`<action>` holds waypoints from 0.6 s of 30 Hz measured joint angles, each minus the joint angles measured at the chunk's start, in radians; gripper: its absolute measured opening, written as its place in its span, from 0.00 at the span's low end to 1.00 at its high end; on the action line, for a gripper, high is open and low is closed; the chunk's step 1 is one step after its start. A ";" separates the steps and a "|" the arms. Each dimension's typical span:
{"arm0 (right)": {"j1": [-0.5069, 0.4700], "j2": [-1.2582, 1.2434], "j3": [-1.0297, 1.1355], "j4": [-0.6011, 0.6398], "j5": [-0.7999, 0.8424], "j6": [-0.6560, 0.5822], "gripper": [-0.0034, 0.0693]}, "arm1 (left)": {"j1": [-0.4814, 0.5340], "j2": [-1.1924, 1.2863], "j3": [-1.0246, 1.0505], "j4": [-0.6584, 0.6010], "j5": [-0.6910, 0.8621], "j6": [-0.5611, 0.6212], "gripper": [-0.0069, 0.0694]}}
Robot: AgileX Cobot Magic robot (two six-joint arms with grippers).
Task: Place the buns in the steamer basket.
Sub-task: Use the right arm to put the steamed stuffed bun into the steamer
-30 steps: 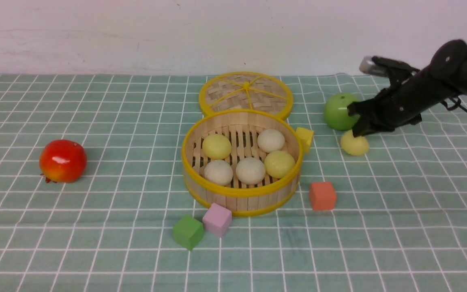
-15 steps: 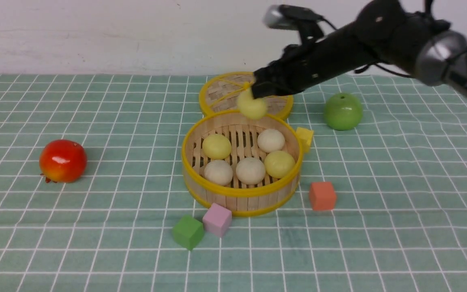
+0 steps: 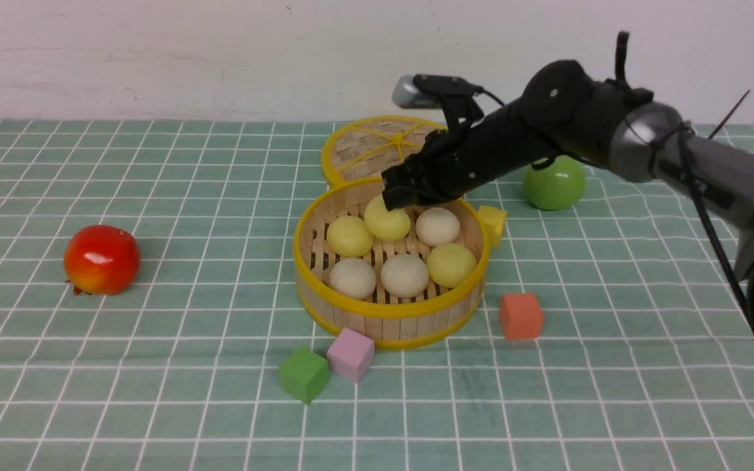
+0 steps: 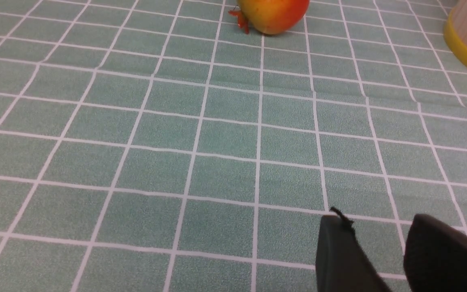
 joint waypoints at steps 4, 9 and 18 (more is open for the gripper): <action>0.000 0.019 0.000 0.000 -0.006 0.000 0.05 | 0.000 0.000 0.000 0.001 0.000 0.000 0.40; 0.000 0.019 0.000 0.000 -0.018 0.000 0.05 | 0.000 0.000 0.000 0.001 0.000 0.000 0.40; -0.017 0.017 0.000 0.000 -0.001 -0.002 0.05 | 0.000 0.000 0.000 0.001 0.000 0.000 0.40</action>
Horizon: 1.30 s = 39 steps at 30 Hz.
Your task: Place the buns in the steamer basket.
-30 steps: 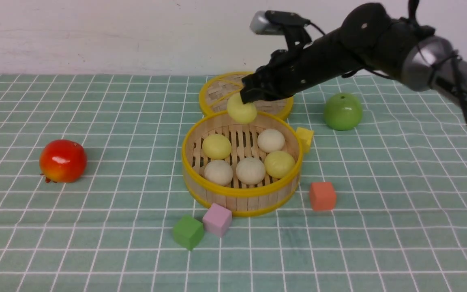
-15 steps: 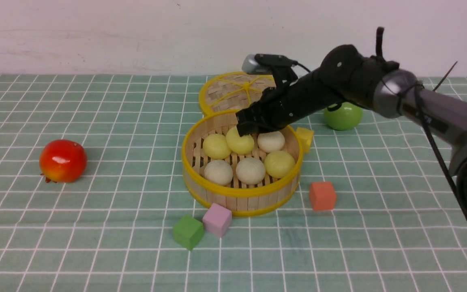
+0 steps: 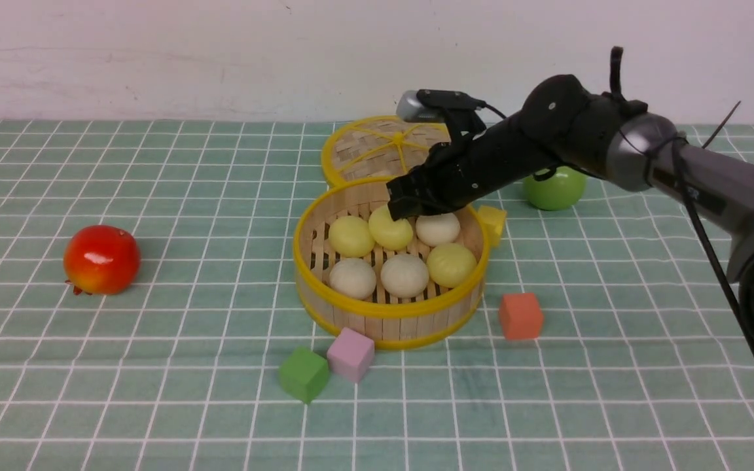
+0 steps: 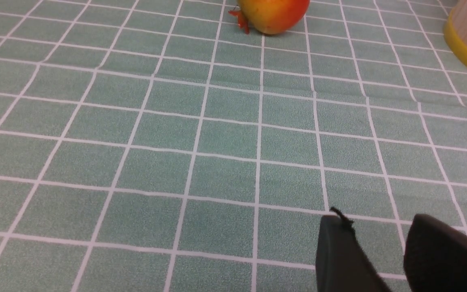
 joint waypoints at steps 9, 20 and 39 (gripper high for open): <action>-0.013 -0.006 0.000 -0.020 0.018 -0.001 0.05 | 0.000 0.000 0.000 0.003 0.000 0.000 0.40; -0.012 0.011 0.000 -0.023 0.023 0.034 0.26 | 0.000 0.000 0.000 0.003 0.000 0.000 0.40; -0.079 -0.378 0.000 -0.137 0.326 0.140 0.45 | 0.000 0.000 0.000 0.004 0.000 0.000 0.40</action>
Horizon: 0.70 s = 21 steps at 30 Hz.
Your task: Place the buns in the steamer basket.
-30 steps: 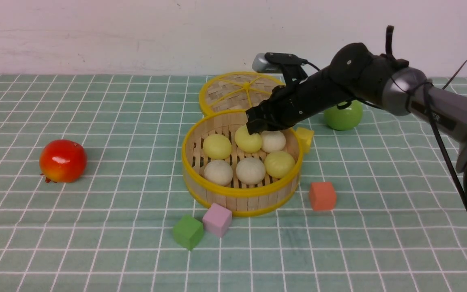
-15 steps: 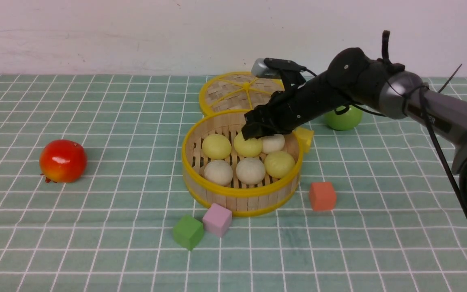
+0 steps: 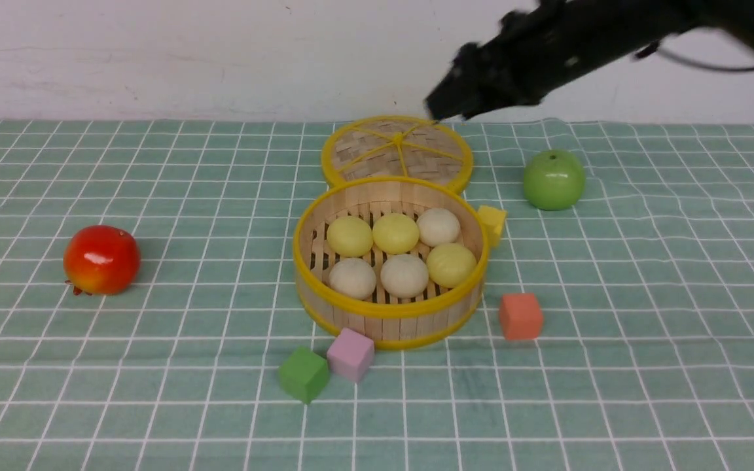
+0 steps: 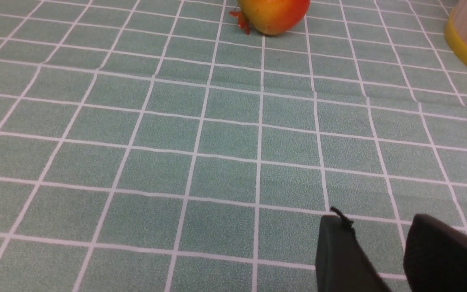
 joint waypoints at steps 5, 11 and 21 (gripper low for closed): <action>-0.003 -0.099 0.018 -0.212 0.099 0.163 0.13 | 0.000 0.000 0.000 0.000 0.000 0.000 0.40; -0.003 -0.273 0.248 -0.269 0.069 0.234 0.02 | 0.000 0.000 0.000 0.000 0.000 0.000 0.40; -0.003 -0.748 0.790 -0.273 -0.157 0.239 0.02 | 0.000 0.000 0.000 0.000 0.000 0.000 0.40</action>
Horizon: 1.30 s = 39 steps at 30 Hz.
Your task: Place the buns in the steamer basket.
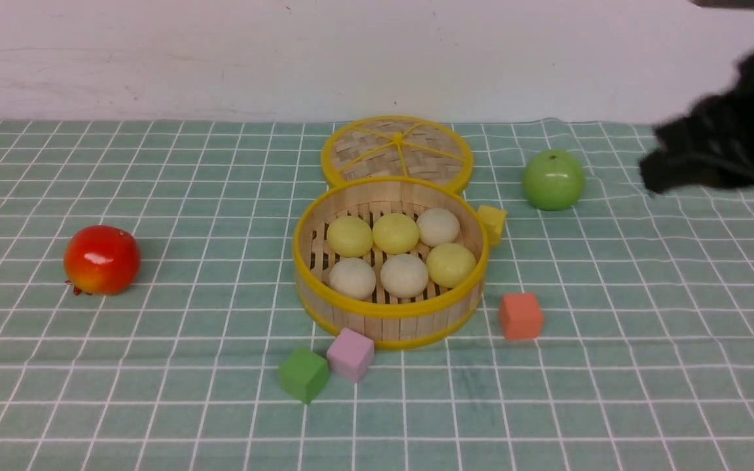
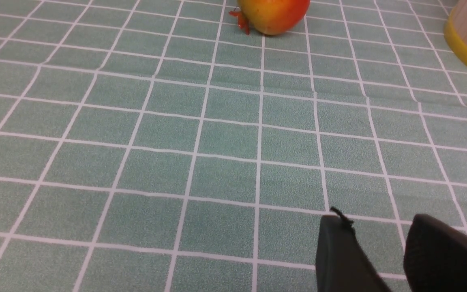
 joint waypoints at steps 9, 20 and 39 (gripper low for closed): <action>0.000 -0.266 0.146 0.000 0.162 0.000 0.02 | 0.000 0.000 0.000 0.000 0.000 0.000 0.40; -0.026 -0.385 0.146 -0.018 0.329 -0.021 0.03 | 0.000 0.000 0.000 0.000 0.000 0.000 0.40; -0.238 -0.964 0.882 -0.178 -0.339 -0.102 0.05 | 0.000 0.000 0.000 0.000 0.000 0.000 0.40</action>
